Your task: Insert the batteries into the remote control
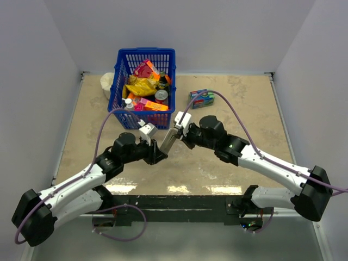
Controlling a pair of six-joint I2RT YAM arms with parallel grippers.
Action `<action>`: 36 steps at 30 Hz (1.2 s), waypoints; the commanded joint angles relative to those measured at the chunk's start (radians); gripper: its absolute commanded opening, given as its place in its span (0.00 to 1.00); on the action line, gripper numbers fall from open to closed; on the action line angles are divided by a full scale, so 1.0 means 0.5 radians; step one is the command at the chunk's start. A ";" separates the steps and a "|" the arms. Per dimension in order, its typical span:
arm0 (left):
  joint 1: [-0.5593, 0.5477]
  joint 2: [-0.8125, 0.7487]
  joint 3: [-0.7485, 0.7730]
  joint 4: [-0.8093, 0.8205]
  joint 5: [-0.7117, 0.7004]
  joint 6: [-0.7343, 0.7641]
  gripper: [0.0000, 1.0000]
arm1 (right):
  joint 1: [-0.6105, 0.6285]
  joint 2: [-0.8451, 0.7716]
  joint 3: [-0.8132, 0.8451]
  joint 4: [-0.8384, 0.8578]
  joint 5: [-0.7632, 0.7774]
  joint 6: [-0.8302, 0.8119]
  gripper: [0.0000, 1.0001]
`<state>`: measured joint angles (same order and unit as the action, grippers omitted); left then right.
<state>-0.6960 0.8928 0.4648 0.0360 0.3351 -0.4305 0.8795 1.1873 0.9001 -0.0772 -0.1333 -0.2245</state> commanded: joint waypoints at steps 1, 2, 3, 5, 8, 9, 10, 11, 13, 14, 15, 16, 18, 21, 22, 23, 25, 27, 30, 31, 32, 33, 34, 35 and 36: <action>-0.004 0.076 0.104 0.054 0.035 0.060 0.00 | -0.001 -0.089 -0.048 -0.023 0.058 0.228 0.00; -0.004 0.089 0.104 0.057 0.038 0.069 0.00 | -0.001 -0.089 -0.054 -0.036 0.058 0.249 0.00; -0.007 0.104 0.107 0.063 0.045 0.076 0.00 | -0.001 -0.092 -0.064 -0.051 0.052 0.280 0.00; -0.007 0.150 0.113 0.060 0.042 0.070 0.00 | -0.004 -0.123 -0.103 -0.039 0.018 0.302 0.00; -0.004 0.202 0.120 0.069 0.069 0.069 0.00 | -0.004 -0.159 -0.162 -0.008 0.006 0.332 0.00; -0.004 0.215 0.120 0.078 0.075 0.066 0.00 | -0.001 -0.172 -0.171 0.007 0.012 0.348 0.00; -0.007 0.227 0.129 0.078 0.081 0.069 0.00 | -0.001 -0.172 -0.189 0.007 0.018 0.357 0.00; -0.004 0.230 0.132 0.075 0.081 0.072 0.00 | -0.001 -0.175 -0.196 0.010 0.030 0.363 0.00; -0.004 0.227 0.132 0.072 0.084 0.076 0.00 | -0.001 -0.181 -0.235 0.038 0.122 0.394 0.05; -0.007 0.227 0.135 0.072 0.091 0.085 0.00 | -0.001 -0.193 -0.260 0.059 0.135 0.385 0.22; -0.007 0.227 0.132 0.069 0.097 0.085 0.00 | -0.001 -0.218 -0.284 0.120 0.147 0.348 0.28; -0.004 0.224 0.135 0.069 0.109 0.088 0.00 | -0.001 -0.236 -0.333 0.145 0.141 0.333 0.33; -0.004 0.218 0.132 0.066 0.121 0.088 0.00 | -0.001 -0.261 -0.373 0.276 0.123 0.262 0.46; -0.010 0.202 0.132 0.066 0.140 0.100 0.00 | -0.001 -0.295 -0.450 0.439 0.061 0.158 0.52; -0.007 0.202 0.135 0.066 0.149 0.103 0.00 | -0.001 -0.295 -0.469 0.470 0.037 0.133 0.54; -0.007 0.205 0.138 0.063 0.149 0.106 0.00 | -0.001 -0.292 -0.472 0.492 0.027 0.087 0.54; -0.010 0.202 0.144 0.063 0.149 0.106 0.00 | -0.001 -0.267 -0.475 0.547 -0.003 0.053 0.55; -0.013 0.202 0.147 0.063 0.149 0.106 0.00 | -0.004 -0.249 -0.478 0.593 -0.031 0.013 0.57; -0.019 0.196 0.150 0.060 0.143 0.106 0.00 | -0.001 -0.190 -0.469 0.599 -0.049 -0.014 0.57; -0.022 0.193 0.150 0.060 0.140 0.106 0.00 | -0.001 -0.178 -0.463 0.596 -0.046 -0.020 0.58; -0.022 0.187 0.153 0.060 0.140 0.106 0.00 | -0.001 -0.160 -0.463 0.599 -0.043 -0.023 0.58; -0.022 0.181 0.153 0.057 0.140 0.106 0.00 | -0.001 -0.154 -0.472 0.608 -0.040 -0.027 0.58; -0.022 0.178 0.153 0.060 0.146 0.106 0.00 | -0.004 -0.153 -0.478 0.621 -0.037 -0.030 0.58; -0.022 0.175 0.156 0.060 0.143 0.112 0.00 | -0.001 -0.141 -0.481 0.633 -0.040 -0.027 0.58; -0.022 0.169 0.156 0.057 0.149 0.115 0.00 | -0.004 -0.135 -0.481 0.636 -0.049 -0.030 0.58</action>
<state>-0.7021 1.0061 0.4934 0.0334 0.3882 -0.3996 0.8795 1.1145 0.6617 0.1703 -0.1314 -0.2108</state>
